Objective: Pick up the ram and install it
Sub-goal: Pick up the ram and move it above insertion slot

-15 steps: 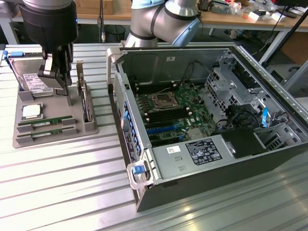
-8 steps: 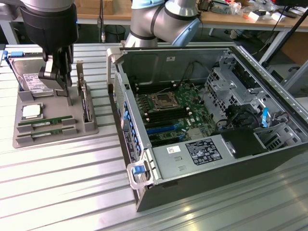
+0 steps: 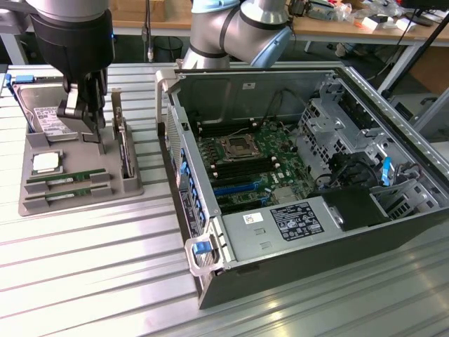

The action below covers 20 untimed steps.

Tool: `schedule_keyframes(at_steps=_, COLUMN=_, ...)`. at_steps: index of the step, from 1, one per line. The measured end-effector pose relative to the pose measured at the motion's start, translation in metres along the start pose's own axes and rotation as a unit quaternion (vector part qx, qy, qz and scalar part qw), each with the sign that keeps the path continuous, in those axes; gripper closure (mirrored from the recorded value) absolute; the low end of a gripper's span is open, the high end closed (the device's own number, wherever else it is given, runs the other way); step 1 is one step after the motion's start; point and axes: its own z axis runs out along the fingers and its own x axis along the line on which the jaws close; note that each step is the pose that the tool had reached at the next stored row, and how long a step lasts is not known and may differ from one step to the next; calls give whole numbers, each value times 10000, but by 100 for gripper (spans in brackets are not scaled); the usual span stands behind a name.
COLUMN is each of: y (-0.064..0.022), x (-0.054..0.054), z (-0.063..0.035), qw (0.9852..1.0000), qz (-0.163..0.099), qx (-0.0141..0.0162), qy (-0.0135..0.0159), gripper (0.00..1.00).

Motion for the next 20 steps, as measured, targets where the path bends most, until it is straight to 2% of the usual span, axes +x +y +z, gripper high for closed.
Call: schedule_keyframes(at_steps=20, y=-3, x=2, z=79, qw=10000, qz=0, qx=0, qy=0, gripper=64)
